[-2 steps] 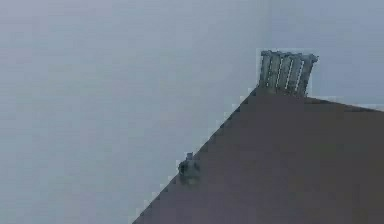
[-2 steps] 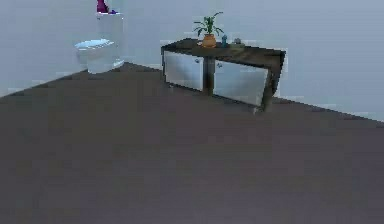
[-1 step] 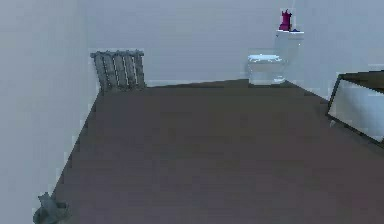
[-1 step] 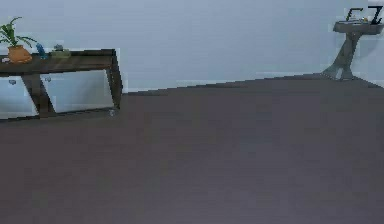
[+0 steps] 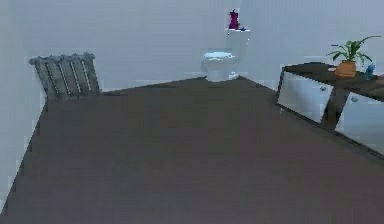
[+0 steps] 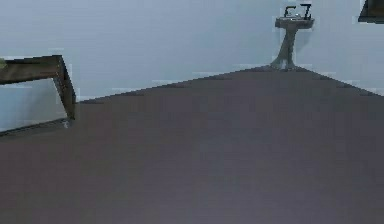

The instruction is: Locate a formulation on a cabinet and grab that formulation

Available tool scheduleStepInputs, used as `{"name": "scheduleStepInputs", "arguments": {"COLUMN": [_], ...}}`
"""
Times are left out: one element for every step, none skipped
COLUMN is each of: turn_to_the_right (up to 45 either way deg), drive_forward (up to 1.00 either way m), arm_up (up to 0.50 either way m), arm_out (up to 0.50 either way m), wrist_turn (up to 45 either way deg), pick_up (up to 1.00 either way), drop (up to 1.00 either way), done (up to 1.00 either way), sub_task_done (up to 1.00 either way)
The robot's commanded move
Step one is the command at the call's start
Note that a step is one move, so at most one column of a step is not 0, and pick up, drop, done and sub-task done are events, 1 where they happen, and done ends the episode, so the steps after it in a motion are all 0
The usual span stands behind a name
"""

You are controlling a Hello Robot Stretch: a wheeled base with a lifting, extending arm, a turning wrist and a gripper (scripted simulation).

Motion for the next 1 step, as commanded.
{"name": "scheduleStepInputs", "arguments": {"turn_to_the_right": [0.0], "drive_forward": [0.10], "arm_up": [0.00], "arm_out": [0.00], "wrist_turn": [0.0], "pick_up": [0.00], "drop": [0.00], "done": [0.00], "sub_task_done": [0.00]}}
